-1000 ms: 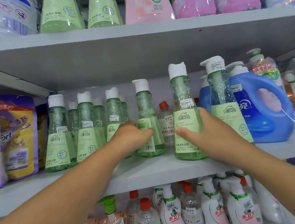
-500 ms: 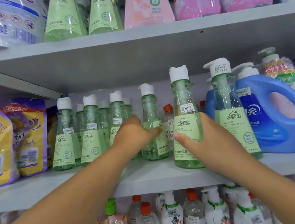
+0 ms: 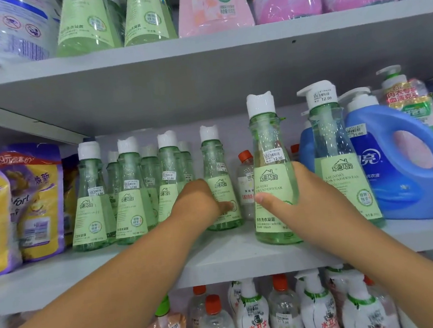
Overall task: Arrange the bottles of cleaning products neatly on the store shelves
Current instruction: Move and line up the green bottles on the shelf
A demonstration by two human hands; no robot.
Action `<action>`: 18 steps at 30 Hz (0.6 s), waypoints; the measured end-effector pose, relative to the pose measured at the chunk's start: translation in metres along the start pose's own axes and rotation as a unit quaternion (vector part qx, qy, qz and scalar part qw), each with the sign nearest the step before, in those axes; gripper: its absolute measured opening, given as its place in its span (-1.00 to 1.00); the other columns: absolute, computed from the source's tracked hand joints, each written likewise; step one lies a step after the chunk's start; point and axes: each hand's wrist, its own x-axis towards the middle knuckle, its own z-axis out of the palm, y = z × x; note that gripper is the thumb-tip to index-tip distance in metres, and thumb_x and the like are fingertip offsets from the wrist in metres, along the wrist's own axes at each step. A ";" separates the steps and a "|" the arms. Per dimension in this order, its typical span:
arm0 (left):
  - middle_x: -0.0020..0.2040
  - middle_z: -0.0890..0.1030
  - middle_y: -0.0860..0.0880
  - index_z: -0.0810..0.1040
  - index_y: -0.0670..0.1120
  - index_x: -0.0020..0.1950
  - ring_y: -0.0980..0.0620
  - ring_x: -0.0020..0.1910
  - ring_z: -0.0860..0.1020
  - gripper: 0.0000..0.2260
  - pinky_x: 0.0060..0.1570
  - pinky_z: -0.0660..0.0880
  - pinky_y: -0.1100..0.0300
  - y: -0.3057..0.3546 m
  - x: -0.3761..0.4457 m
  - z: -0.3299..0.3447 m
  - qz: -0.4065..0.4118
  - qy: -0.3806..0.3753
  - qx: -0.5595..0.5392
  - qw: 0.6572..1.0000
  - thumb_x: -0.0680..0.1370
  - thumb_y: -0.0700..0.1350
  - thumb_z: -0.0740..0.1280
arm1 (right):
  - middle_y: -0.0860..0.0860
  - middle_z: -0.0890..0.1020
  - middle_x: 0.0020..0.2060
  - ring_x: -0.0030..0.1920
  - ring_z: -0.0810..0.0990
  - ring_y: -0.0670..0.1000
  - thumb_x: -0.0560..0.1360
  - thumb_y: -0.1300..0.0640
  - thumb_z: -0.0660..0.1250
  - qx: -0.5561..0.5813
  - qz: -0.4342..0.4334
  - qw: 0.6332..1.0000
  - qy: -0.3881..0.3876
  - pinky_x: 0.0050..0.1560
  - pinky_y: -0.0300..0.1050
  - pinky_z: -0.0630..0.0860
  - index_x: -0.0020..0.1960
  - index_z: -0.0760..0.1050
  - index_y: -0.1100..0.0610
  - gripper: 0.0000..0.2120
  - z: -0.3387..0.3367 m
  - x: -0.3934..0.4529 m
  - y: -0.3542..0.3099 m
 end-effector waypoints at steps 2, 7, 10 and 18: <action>0.00 0.64 -0.05 0.57 -0.10 0.15 -0.06 -0.05 0.62 -0.55 -0.10 0.55 0.10 0.000 0.003 0.000 0.003 -0.005 0.016 1.000 0.44 0.17 0.54 | -0.19 0.58 0.05 -0.01 0.60 -0.11 0.41 -0.43 0.31 0.002 0.000 1.000 -0.004 0.01 -0.01 0.58 0.23 0.36 -0.14 -0.46 0.000 0.000 0.000; 0.05 0.61 -0.06 0.52 -0.11 0.17 -0.05 -0.09 0.53 -0.61 -0.12 0.47 0.13 -0.008 -0.001 0.001 0.010 -0.011 0.032 0.999 0.51 0.12 0.48 | -0.19 0.58 0.05 -0.01 0.59 -0.10 0.40 -0.43 0.34 -0.006 0.009 1.000 0.009 -0.08 -0.07 0.54 0.25 0.35 -0.12 -0.42 -0.002 -0.003 -0.007; 0.20 0.61 -0.10 0.49 -0.12 0.30 -0.08 0.00 0.54 -0.63 -0.06 0.44 0.15 -0.005 -0.021 -0.009 0.058 0.074 -0.032 0.995 0.60 0.07 0.37 | -0.18 0.57 0.02 -0.01 0.60 -0.09 0.38 -0.46 0.34 -0.023 0.000 1.000 0.000 -0.05 -0.05 0.58 0.23 0.37 -0.09 -0.40 -0.002 -0.003 -0.015; -0.04 0.51 0.32 0.31 0.20 0.33 0.37 -0.12 0.53 -0.42 -0.26 0.46 0.40 0.033 -0.102 -0.003 0.154 -0.081 -0.313 0.934 0.42 0.31 0.45 | -0.05 0.57 0.17 0.11 0.57 -0.01 0.55 -0.14 0.36 0.015 0.040 0.977 0.210 0.19 0.08 0.54 0.32 0.47 0.02 -0.58 -0.078 -0.015 0.023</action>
